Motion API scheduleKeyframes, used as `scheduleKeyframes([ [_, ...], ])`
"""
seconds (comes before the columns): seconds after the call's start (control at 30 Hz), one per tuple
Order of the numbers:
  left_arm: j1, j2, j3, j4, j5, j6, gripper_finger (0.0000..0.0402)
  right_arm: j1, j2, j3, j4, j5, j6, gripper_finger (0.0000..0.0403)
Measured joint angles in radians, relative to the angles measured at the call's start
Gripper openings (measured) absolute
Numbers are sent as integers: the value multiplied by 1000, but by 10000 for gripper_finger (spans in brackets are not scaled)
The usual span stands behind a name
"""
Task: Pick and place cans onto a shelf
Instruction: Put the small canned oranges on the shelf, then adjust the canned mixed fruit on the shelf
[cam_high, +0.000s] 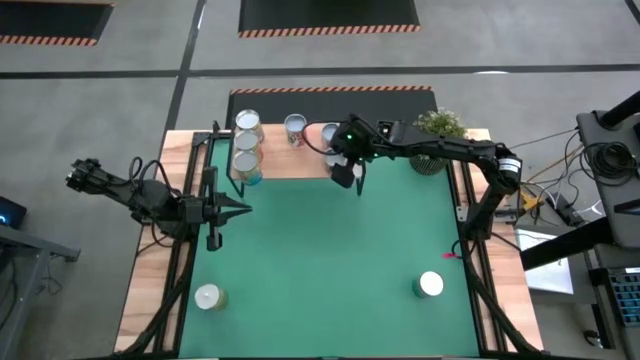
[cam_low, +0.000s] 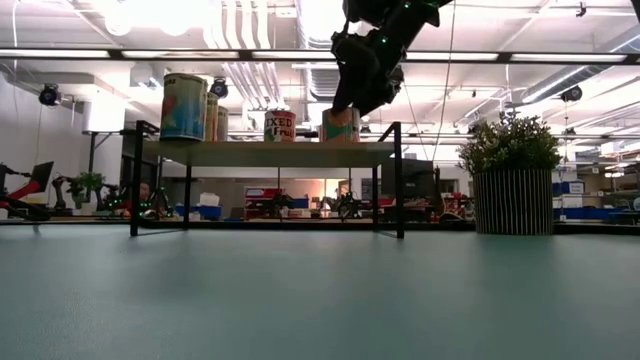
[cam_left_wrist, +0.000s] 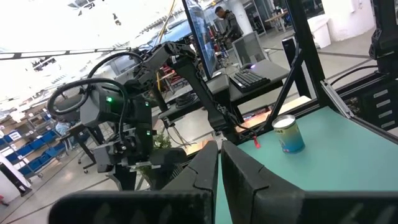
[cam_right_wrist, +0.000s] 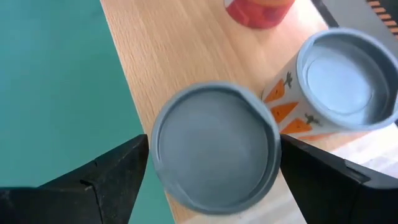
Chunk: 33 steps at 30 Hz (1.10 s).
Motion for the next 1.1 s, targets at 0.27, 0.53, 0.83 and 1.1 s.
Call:
scheduleKeyframes([
  [0.27, 0, 0, 0, 0, 0, 0, 3, 0, -4, 26, 3, 0, -14, 329],
  [0.53, 0, 0, 0, 1, 0, 0, 4, 0, -40, 152, -20, 0, -59, 327],
  [0.83, 0, 0, 0, 1, 0, -1, 4, 0, 62, 325, -8, -31, -70, 321],
  [1.1, 0, -2, 0, 1, 0, 0, 4, -2, 240, 535, -27, -30, -88, 213],
])
